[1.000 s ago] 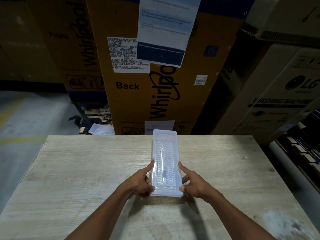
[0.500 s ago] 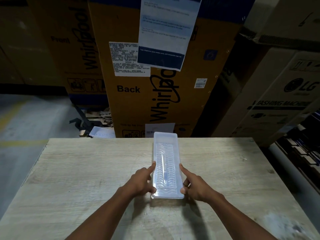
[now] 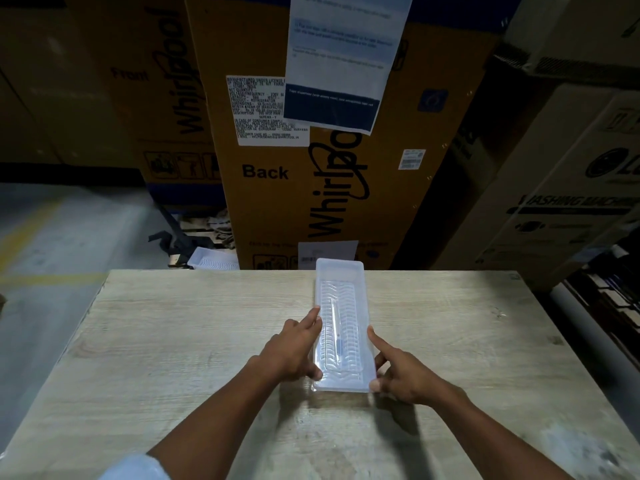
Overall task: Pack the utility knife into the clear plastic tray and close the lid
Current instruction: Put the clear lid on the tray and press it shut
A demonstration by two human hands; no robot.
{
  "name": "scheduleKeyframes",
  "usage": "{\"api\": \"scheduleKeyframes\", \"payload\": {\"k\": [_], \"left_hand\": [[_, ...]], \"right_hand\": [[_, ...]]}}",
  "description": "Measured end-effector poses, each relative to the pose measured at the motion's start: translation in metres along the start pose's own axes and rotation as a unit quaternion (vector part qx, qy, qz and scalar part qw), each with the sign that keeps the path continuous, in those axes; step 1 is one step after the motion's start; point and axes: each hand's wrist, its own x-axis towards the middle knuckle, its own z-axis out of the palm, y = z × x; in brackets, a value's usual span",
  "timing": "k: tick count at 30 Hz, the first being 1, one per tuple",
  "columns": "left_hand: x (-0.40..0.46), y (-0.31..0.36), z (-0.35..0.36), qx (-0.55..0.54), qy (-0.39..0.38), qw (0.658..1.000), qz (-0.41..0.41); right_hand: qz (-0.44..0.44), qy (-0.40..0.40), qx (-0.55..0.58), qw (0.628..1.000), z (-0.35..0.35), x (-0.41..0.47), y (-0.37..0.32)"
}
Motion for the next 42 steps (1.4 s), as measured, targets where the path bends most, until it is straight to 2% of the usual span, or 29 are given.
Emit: {"api": "scheduleKeyframes", "payload": {"k": [4, 9, 14, 16, 21, 29, 36, 42], "left_hand": [[0.003, -0.001, -0.002, -0.024, 0.022, 0.999, -0.006], [0.01, -0.006, -0.003, -0.006, 0.012, 1.0, -0.002], [0.031, -0.003, -0.023, 0.1, 0.137, 0.984, 0.049], [0.046, -0.001, -0.031, 0.12, 0.153, 0.98, 0.051], [0.074, -0.013, -0.042, 0.101, 0.092, 0.99, 0.014], [0.096, -0.023, -0.054, 0.132, 0.014, 0.991, 0.005], [0.105, -0.017, -0.063, 0.112, 0.0, 0.994, 0.004], [0.108, -0.023, -0.06, 0.052, -0.011, 0.998, -0.018]], "right_hand": [[-0.028, 0.042, -0.148, 0.988, -0.01, 0.009, -0.013], [-0.048, 0.115, -0.158, 0.98, -0.022, 0.03, -0.023], [-0.022, 0.105, -0.269, 0.957, -0.028, 0.049, -0.026], [-0.016, 0.105, -0.304, 0.947, -0.031, 0.055, -0.028], [-0.026, 0.084, -0.33, 0.94, -0.034, 0.062, -0.029], [-0.027, 0.117, -0.315, 0.941, -0.033, 0.06, -0.026], [-0.022, 0.105, -0.319, 0.942, -0.033, 0.061, -0.025], [-0.024, 0.102, -0.321, 0.941, -0.033, 0.063, -0.022]]}}
